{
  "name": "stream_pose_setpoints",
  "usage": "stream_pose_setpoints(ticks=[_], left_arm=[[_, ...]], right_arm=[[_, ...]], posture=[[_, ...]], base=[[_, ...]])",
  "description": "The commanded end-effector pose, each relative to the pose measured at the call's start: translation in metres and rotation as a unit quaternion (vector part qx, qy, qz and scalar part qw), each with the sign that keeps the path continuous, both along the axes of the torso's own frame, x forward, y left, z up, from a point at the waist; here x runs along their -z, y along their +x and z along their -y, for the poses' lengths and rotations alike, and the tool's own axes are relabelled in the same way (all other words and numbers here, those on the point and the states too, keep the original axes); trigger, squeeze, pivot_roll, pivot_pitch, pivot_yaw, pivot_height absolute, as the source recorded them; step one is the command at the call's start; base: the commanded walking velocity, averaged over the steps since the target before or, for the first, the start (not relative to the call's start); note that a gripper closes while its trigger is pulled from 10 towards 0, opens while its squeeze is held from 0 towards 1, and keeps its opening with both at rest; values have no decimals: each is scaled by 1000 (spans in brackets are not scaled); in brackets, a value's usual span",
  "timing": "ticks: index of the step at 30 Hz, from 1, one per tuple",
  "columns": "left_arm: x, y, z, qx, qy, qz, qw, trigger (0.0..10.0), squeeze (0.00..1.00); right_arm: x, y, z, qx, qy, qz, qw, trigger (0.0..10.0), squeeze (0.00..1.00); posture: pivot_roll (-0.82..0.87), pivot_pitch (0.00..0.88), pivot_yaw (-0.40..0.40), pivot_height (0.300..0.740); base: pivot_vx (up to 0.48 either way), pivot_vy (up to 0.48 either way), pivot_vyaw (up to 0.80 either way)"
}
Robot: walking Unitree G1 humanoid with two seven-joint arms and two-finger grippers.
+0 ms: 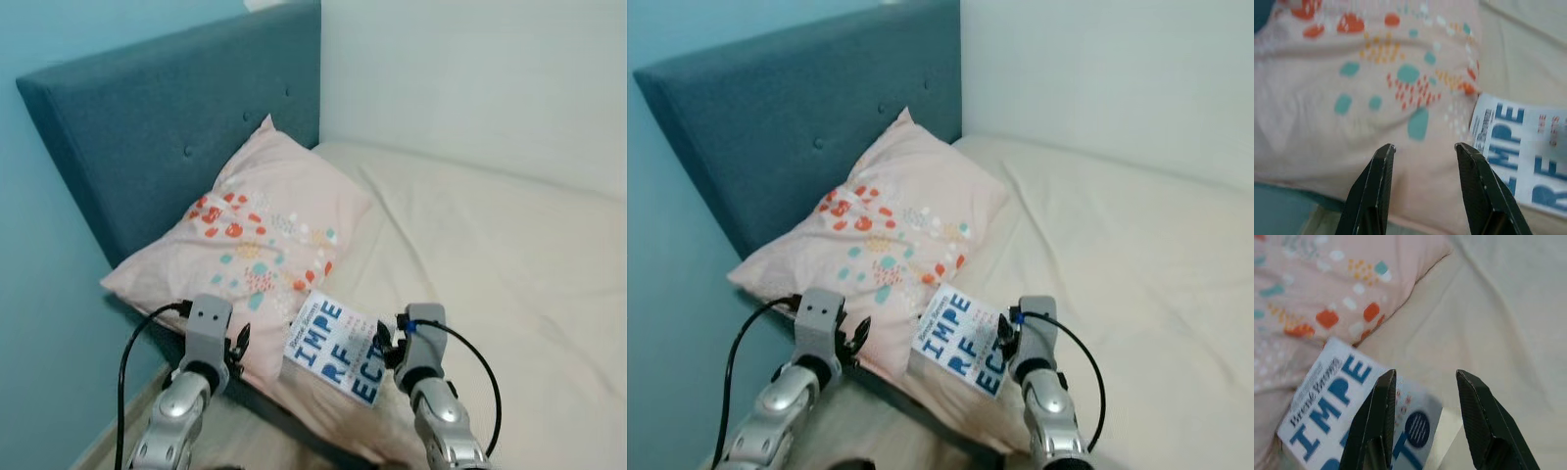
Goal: Clean up the room
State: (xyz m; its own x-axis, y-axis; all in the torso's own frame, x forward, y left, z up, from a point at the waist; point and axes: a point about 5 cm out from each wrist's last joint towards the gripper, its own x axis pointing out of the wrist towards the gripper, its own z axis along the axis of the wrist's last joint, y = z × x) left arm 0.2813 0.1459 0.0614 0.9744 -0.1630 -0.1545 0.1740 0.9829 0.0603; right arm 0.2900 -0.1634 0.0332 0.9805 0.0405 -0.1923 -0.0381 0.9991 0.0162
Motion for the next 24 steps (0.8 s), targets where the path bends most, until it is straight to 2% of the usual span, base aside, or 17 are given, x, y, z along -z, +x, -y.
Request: stream_pose_setpoints(ticks=[1,15,19,21,24], left_arm=[[4,-2,4,4,2,1,1000,10000,0],[4,-2,3,9,4,6,1000,10000,0],[4,-2,2,5,4,5,1000,10000,0],[5,-3,1,2,0,4,1000,10000,0],[8,-3,0,-4,-12,-5,1000,10000,0]], right_arm=[[-1,-2,-4,-1,1,4,1000,10000,0],[-3,-3,-8,-2,-3,10,1000,10000,0],[-4,-3,-8,-3,-4,12,1000,10000,0],[-4,-3,-8,4,0,12,1000,10000,0],[-4,-3,-4,28,35,9,999,10000,0]], posture=[[59,0,4,695],[60,0,3,740],[61,0,0,740],[62,0,-1,740],[59,0,-4,740]], base=[[0,0,0],[0,0,0],[0,0,0],[0,0,0],[0,0,0]])
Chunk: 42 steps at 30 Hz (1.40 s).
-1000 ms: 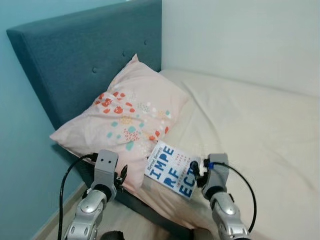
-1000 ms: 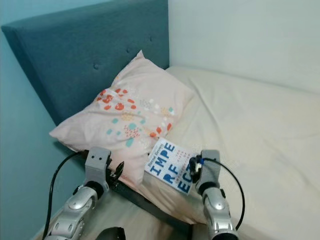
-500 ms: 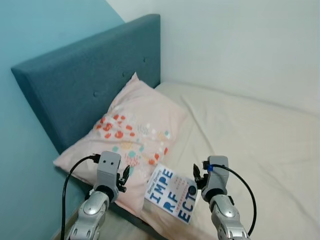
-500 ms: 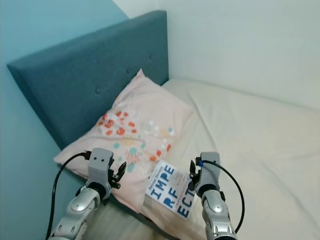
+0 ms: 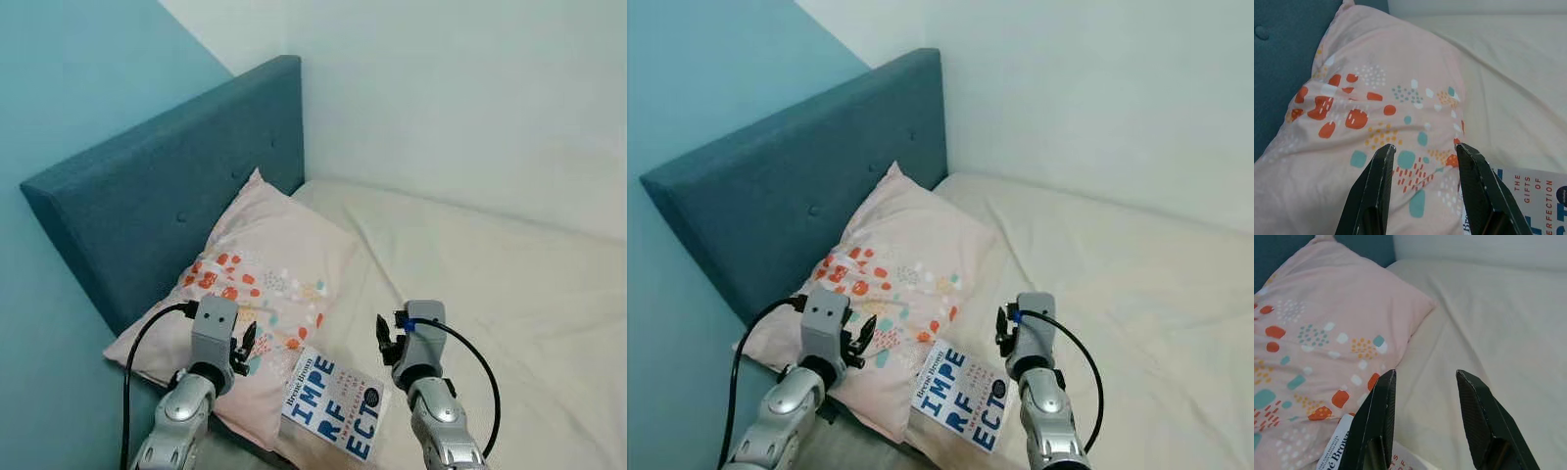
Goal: Clean up the room
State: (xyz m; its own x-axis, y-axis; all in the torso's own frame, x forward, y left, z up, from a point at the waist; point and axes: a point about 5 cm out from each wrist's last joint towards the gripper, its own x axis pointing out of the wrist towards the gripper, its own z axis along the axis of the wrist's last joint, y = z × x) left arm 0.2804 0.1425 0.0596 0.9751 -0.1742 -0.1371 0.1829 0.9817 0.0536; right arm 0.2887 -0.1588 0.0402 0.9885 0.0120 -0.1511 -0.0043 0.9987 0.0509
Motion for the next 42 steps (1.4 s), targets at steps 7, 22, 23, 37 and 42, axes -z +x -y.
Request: stream_pose_setpoints(ticks=[7,22,23,37,42], left_arm=[[6,3,-4,-13,-9,-12,1000,10000,0],[4,7,-1,1,1,-8,1000,10000,0],[4,6,-1,2,1,-8,1000,10000,0],[7,2,-4,-10,-2,-10,1000,10000,0],[8,1,-5,-21,-17,-11,1000,10000,0]], right_arm=[[4,1,0,-13,17,-29,999,10000,0],[5,1,-2,-20,12,-41,999,10000,0],[6,0,-2,-20,13,-42,999,10000,0],[6,0,0,-35,-7,-44,998,10000,0],[2,2,-2,-47,4,-33,998,10000,0]], posture=[[52,0,-8,740],[56,1,-10,740],[56,1,-8,740],[57,4,-9,740],[55,2,-10,740]], base=[[0,0,0],[0,0,-678],[0,0,-800],[0,0,-800],[0,0,-800]])
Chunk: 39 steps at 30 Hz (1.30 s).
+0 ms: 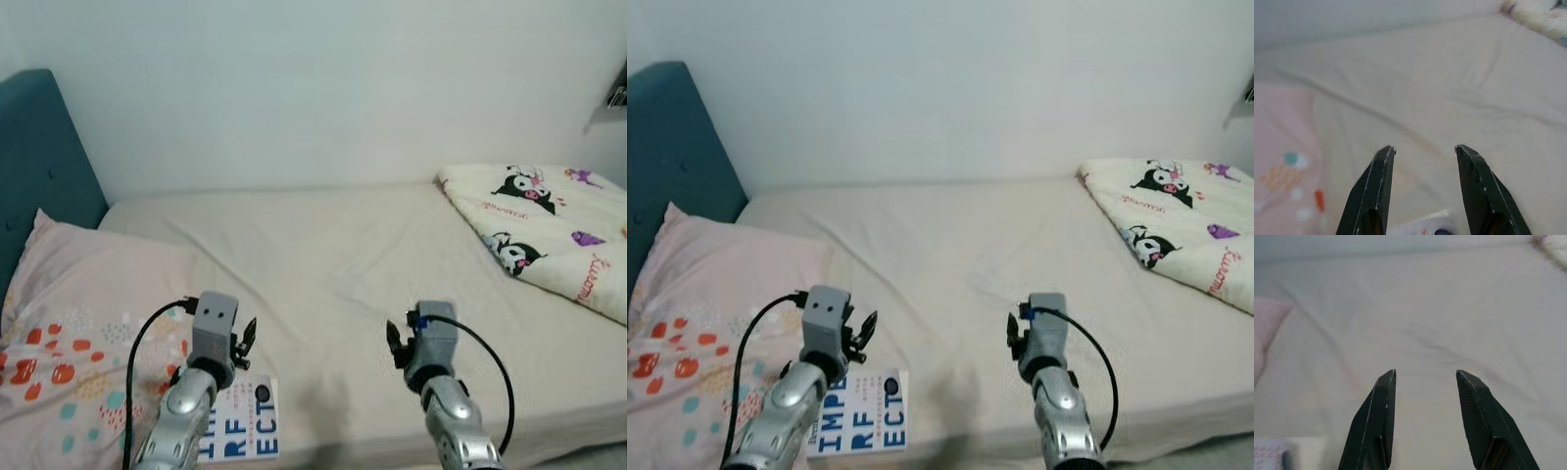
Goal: Clean up the room
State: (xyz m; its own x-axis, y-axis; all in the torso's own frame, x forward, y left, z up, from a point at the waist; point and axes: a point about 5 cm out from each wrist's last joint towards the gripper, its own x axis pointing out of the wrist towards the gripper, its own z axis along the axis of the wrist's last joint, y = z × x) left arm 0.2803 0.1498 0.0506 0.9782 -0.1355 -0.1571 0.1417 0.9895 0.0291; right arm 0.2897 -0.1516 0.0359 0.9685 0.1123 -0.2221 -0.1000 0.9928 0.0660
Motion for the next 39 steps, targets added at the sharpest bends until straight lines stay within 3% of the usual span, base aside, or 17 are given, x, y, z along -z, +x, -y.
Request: stream_pose_setpoints(ticks=[1,19,39], left_arm=[[-1,1,3,0,-6,1,1000,10000,0],[-1,0,0,-26,-31,-8,999,10000,0],[-4,3,0,-30,-34,-9,999,10000,0]], right_arm=[[-2,1,5,3,-2,4,1000,10000,0],[-7,4,-1,-44,-13,16,999,10000,0],[-4,4,2,-41,-36,3,999,10000,0]], posture=[[55,2,-10,740],[58,6,-17,740],[56,0,-16,740]], base=[[0,0,-800],[0,0,0],[0,-380,116]])
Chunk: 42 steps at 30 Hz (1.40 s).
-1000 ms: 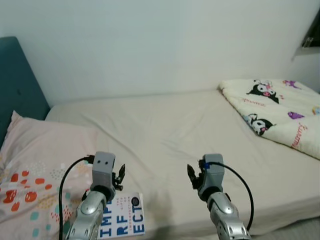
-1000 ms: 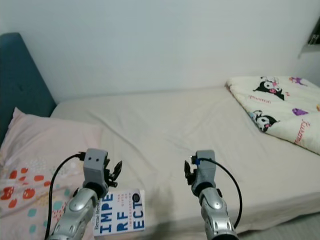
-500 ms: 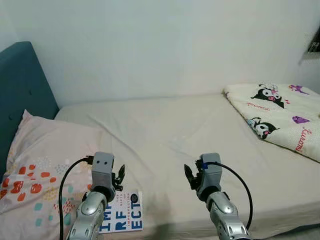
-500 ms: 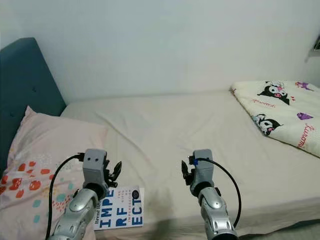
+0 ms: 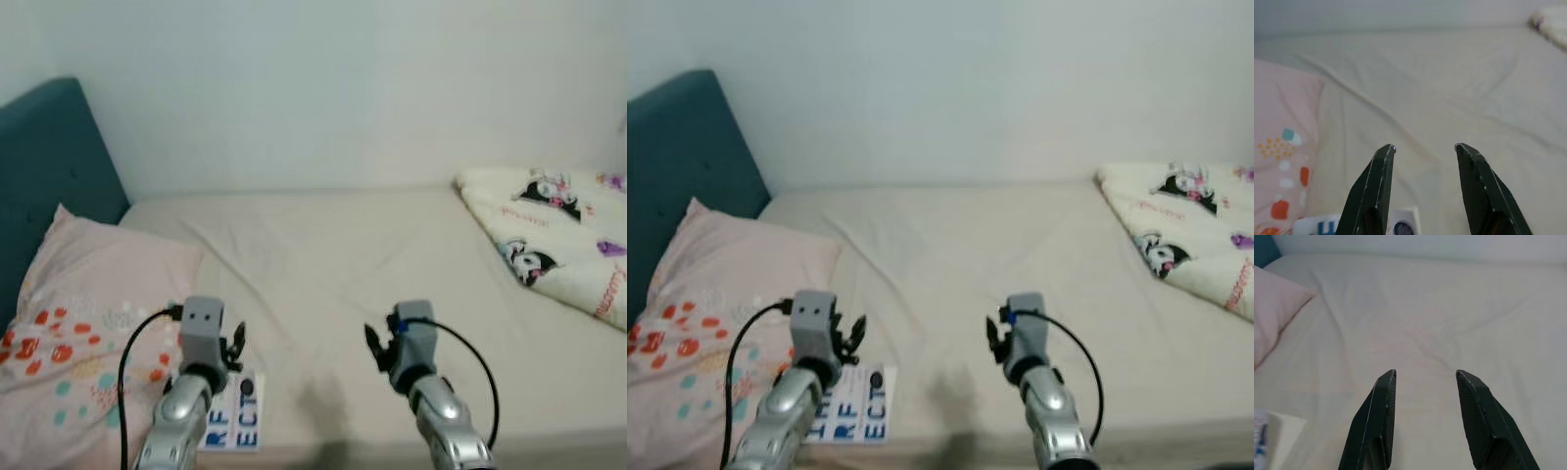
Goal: Clean up the room
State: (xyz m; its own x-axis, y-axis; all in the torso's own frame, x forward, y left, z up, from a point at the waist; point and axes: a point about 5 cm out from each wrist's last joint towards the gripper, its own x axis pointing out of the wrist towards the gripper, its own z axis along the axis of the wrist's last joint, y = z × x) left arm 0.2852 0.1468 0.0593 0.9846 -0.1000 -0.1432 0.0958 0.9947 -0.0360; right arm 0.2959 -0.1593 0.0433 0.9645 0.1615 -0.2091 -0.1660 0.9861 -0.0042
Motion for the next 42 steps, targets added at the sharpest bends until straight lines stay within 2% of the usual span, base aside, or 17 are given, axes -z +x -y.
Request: stream_pose_setpoints(ticks=[1,6,16,34,35,42], left_arm=[[5,-3,-2,-7,-1,-13,1000,10000,0],[4,-3,-2,-6,-1,-15,1000,10000,0],[5,-4,-3,-6,4,-19,1000,10000,0],[5,-4,-4,-1,9,-24,1000,10000,0],[5,-4,-4,-1,9,-24,1000,10000,0],[5,-4,-4,0,9,-24,1000,10000,0]], right_arm=[[4,-2,-4,1,8,-11,1000,10000,0],[4,-2,-2,9,20,-10,1000,10000,0],[5,-2,-3,8,10,-11,1000,10000,0],[4,-2,2,22,7,-9,1000,10000,0],[3,-1,3,30,23,-5,999,10000,0],[2,-1,3,28,22,-5,999,10000,0]], posture=[[57,0,-15,740],[57,0,-15,740],[59,0,-9,740],[59,13,-2,740],[59,14,-1,740],[57,15,1,740]], base=[[0,-424,456],[0,-425,91],[0,-428,0],[0,-428,774],[0,-428,0],[0,-425,0]])
